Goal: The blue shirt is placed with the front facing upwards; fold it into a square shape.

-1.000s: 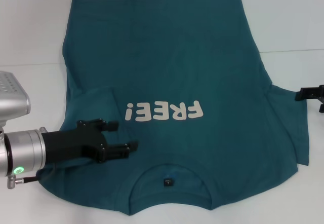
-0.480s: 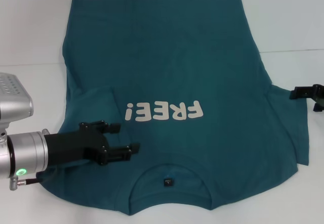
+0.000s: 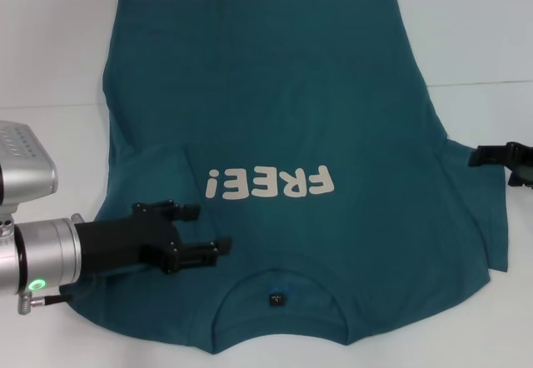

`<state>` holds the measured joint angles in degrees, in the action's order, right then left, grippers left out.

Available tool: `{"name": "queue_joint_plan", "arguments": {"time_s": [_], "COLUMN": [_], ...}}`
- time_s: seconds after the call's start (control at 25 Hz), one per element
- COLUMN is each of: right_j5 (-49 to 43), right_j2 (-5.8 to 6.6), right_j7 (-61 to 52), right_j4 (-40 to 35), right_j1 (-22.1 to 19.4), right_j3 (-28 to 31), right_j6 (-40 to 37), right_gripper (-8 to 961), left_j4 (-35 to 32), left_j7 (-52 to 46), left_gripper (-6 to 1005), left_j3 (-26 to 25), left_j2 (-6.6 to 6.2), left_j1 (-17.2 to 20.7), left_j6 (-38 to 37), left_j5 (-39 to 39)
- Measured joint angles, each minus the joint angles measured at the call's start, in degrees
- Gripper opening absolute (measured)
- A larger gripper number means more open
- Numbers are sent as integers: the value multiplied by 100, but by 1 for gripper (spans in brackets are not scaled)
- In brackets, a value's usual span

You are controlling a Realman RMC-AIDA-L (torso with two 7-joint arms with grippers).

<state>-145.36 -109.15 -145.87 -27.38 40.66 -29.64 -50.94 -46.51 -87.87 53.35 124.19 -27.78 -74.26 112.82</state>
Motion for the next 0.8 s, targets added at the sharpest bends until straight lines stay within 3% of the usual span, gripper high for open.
{"name": "queue_joint_plan", "arguments": {"time_s": [0.4, 0.6, 0.8], "right_j5": [646, 930, 512], "right_j2": [-53, -3, 105], "right_j7": [151, 297, 234], "right_j4": [43, -47, -107], "right_j1": [-2, -115, -137], "right_j3": [4, 13, -3], "right_j6": [0, -42, -26], "right_gripper": [922, 922, 923], "left_j4": [12, 18, 61], "left_j7": [16, 16, 16], "left_gripper": [817, 817, 817], "left_j3": [-10, -16, -8], "left_j2": [0, -3, -9], "left_j1": [-7, -9, -15], "left_j6": [0, 0, 0], "left_j5": [-6, -6, -6]}}
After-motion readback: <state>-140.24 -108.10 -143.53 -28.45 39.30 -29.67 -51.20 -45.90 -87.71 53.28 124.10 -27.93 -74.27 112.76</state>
